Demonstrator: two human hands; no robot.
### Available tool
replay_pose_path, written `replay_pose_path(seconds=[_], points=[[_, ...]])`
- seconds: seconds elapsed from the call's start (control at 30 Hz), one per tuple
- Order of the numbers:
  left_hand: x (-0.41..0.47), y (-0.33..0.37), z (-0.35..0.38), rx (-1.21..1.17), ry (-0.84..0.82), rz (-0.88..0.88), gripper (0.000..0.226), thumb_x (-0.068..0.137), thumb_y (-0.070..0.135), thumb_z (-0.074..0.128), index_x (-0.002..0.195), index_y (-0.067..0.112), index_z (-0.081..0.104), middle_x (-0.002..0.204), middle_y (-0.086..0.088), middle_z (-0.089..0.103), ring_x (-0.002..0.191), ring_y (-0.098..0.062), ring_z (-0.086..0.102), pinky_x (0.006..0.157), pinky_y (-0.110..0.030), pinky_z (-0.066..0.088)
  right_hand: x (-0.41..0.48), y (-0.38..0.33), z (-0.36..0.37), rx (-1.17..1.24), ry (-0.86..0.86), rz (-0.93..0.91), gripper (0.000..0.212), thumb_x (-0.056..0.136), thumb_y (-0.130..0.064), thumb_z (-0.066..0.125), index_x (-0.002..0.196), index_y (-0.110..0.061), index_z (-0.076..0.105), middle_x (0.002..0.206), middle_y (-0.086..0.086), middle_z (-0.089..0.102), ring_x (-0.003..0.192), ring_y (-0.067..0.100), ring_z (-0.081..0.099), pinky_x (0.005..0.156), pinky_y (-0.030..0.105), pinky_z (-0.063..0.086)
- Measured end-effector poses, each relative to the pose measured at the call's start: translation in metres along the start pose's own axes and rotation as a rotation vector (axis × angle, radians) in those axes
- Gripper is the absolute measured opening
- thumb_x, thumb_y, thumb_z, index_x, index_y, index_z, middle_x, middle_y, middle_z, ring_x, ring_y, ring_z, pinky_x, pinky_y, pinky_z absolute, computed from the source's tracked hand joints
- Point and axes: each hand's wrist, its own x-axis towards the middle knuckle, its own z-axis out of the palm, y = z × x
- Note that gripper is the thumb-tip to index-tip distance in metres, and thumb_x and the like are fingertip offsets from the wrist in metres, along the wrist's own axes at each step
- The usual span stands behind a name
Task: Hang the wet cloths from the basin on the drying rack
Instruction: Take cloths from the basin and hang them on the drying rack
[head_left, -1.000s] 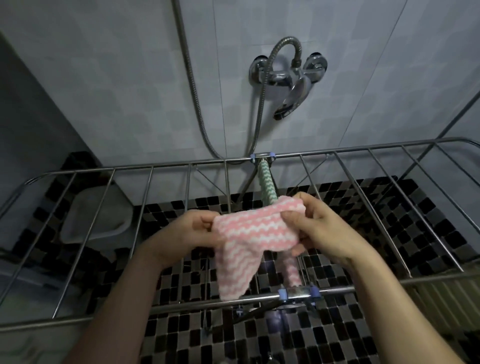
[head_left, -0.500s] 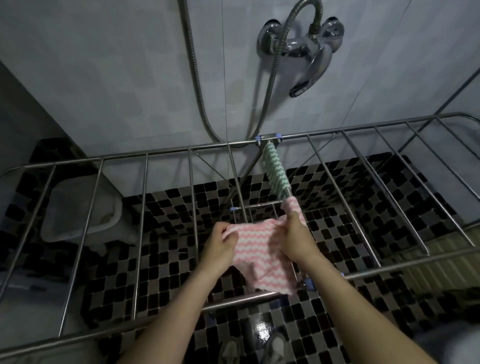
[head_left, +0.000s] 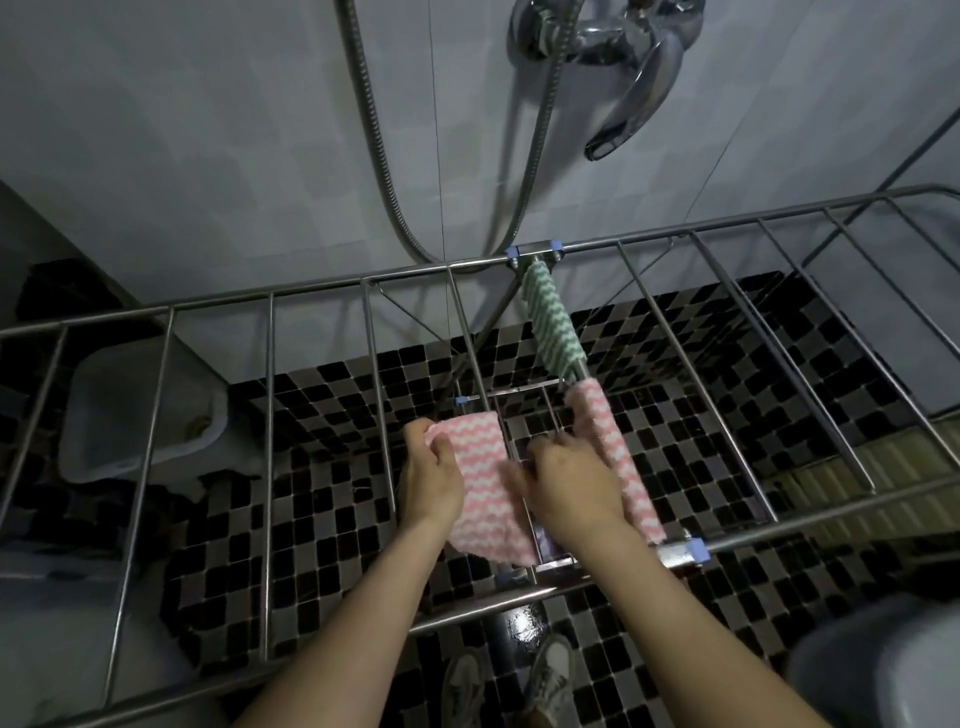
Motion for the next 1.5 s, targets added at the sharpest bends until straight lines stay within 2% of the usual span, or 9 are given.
replay_pose_path(seconds=[0.07,0.17,0.33,0.43,0.63,0.77,1.0,1.2,1.5], points=[[0.006,-0.001,0.001,-0.007,-0.037,-0.060,0.017,0.103,0.030,0.028,0.119,0.024,0.032,0.090,0.002,0.049,0.075,-0.016,0.052,0.073,-0.036,0.047,-0.006,0.002,0.004,0.059,-0.174,0.046,0.054,0.088,-0.068,0.046,0.093,-0.016,0.061,0.092,0.003,0.068,0.086,0.023,0.064,0.074,0.035,0.054],[0.011,-0.002,0.002,0.013,-0.137,-0.133,0.022,0.096,0.020,0.038,0.118,0.017,0.037,0.107,-0.004,0.053,0.087,-0.017,0.053,0.084,-0.038,0.048,-0.013,0.003,0.006,0.138,-0.257,0.046,0.047,0.085,-0.064,0.056,0.099,-0.020,0.065,0.092,-0.001,0.070,0.083,0.020,0.067,0.077,0.039,0.057],[0.011,0.011,0.005,-0.067,-0.096,0.035,0.034,0.095,0.025,0.054,0.129,0.020,0.051,0.124,0.005,0.052,0.105,-0.010,0.051,0.084,-0.025,0.043,-0.025,0.003,0.003,0.270,-0.285,0.016,0.026,0.086,-0.040,0.068,0.105,-0.023,0.062,0.092,-0.004,0.071,0.078,0.012,0.068,0.076,0.034,0.058],[0.014,0.019,0.008,-0.085,-0.144,0.112,0.028,0.093,0.025,0.059,0.120,0.019,0.062,0.115,0.007,0.063,0.107,-0.011,0.058,0.094,-0.028,0.046,-0.028,0.006,0.006,0.308,-0.266,0.033,0.029,0.083,-0.034,0.073,0.108,-0.020,0.067,0.101,-0.002,0.073,0.085,0.015,0.070,0.078,0.032,0.058],[0.015,0.027,0.006,0.039,-0.053,0.128,0.005,0.088,0.023,0.068,0.090,0.020,0.070,0.084,0.012,0.065,0.082,-0.006,0.062,0.067,-0.018,0.047,-0.034,0.006,0.007,0.243,-0.236,0.072,0.031,0.078,-0.035,0.078,0.101,-0.017,0.069,0.095,0.003,0.072,0.085,0.019,0.068,0.079,0.036,0.058],[0.014,0.034,0.005,0.097,-0.023,0.155,0.004,0.087,0.023,0.068,0.084,0.023,0.066,0.082,0.010,0.065,0.081,-0.010,0.064,0.068,-0.022,0.049,-0.042,0.003,0.006,0.149,-0.183,0.065,0.036,0.083,-0.041,0.072,0.104,-0.013,0.064,0.091,0.002,0.072,0.081,0.020,0.069,0.076,0.038,0.059],[-0.007,0.033,-0.001,0.256,-0.085,0.369,0.024,0.086,0.023,0.069,0.110,0.022,0.066,0.100,0.000,0.055,0.080,-0.008,0.051,0.065,-0.014,0.038,-0.054,-0.002,0.009,0.188,-0.001,0.026,0.025,0.092,-0.038,0.060,0.092,-0.013,0.064,0.086,0.005,0.071,0.075,0.022,0.066,0.069,0.037,0.055],[-0.025,0.028,0.007,0.389,-0.241,0.360,0.055,0.088,0.019,0.067,0.140,0.016,0.048,0.139,-0.009,0.049,0.124,-0.025,0.051,0.099,-0.031,0.041,-0.061,-0.002,0.016,0.279,0.026,0.056,0.023,0.090,-0.035,0.065,0.089,-0.013,0.061,0.081,0.004,0.070,0.074,0.022,0.067,0.072,0.041,0.056],[-0.035,0.038,0.009,0.408,-0.147,0.401,0.038,0.093,0.020,0.057,0.131,0.021,0.053,0.127,-0.006,0.055,0.109,-0.021,0.057,0.082,-0.026,0.043,-0.090,0.025,0.015,0.369,0.215,0.022,0.014,0.096,-0.024,0.056,0.095,-0.015,0.067,0.093,0.000,0.067,0.083,0.014,0.061,0.080,0.032,0.054]])
